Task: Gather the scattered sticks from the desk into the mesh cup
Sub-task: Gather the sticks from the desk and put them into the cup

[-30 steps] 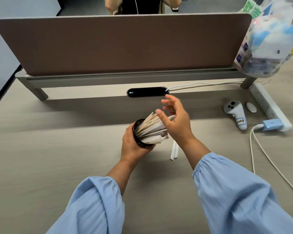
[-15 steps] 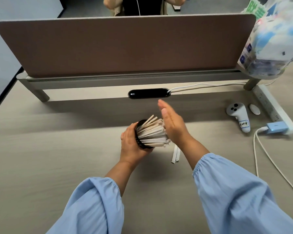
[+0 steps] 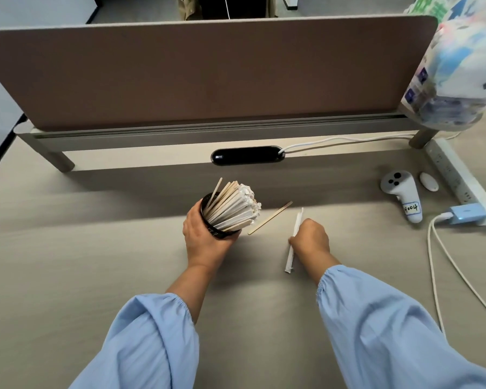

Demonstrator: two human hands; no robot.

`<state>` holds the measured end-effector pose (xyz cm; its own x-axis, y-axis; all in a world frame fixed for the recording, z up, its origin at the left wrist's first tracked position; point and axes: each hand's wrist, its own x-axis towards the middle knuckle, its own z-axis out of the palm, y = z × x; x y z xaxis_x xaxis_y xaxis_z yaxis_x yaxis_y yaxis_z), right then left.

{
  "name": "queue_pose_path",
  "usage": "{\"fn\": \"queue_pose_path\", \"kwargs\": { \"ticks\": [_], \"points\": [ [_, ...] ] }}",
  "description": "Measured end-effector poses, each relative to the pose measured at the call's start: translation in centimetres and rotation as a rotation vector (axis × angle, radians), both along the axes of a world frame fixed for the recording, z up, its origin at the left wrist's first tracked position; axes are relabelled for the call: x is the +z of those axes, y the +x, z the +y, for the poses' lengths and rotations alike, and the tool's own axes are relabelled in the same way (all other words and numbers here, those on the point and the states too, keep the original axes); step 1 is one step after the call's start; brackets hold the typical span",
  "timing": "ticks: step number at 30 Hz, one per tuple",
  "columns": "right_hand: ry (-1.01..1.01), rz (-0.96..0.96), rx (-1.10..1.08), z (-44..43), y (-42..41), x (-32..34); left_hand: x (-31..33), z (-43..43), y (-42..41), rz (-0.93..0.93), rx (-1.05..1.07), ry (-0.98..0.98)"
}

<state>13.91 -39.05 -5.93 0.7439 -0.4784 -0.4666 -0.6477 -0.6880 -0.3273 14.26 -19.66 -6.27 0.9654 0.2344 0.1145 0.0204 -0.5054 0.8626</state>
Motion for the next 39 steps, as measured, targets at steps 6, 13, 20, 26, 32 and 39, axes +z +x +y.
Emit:
{"fn": "queue_pose_path", "kwargs": {
  "ticks": [6,13,20,26,32,39],
  "points": [
    [0.053,-0.074,-0.046,1.0,2.0,0.2,-0.3,0.6,0.8,-0.021,-0.044,0.022],
    [-0.024,-0.034,0.066,4.0,4.8,-0.4,-0.1,1.6,1.9,-0.036,-0.063,0.026],
    [-0.063,-0.044,0.220,5.8,5.9,-0.5,-0.5,2.4,2.6,-0.035,-0.055,0.017],
    [-0.237,0.009,0.379,5.9,5.9,-0.2,-0.6,2.4,2.5,-0.009,-0.032,-0.016],
    [-0.002,-0.105,0.187,4.1,4.9,-0.1,-0.8,2.6,2.3,-0.013,-0.027,0.001],
    [0.809,-0.912,-0.224,3.3,5.5,7.5,-0.5,2.2,2.2,-0.032,-0.060,0.079]
  ]
}}
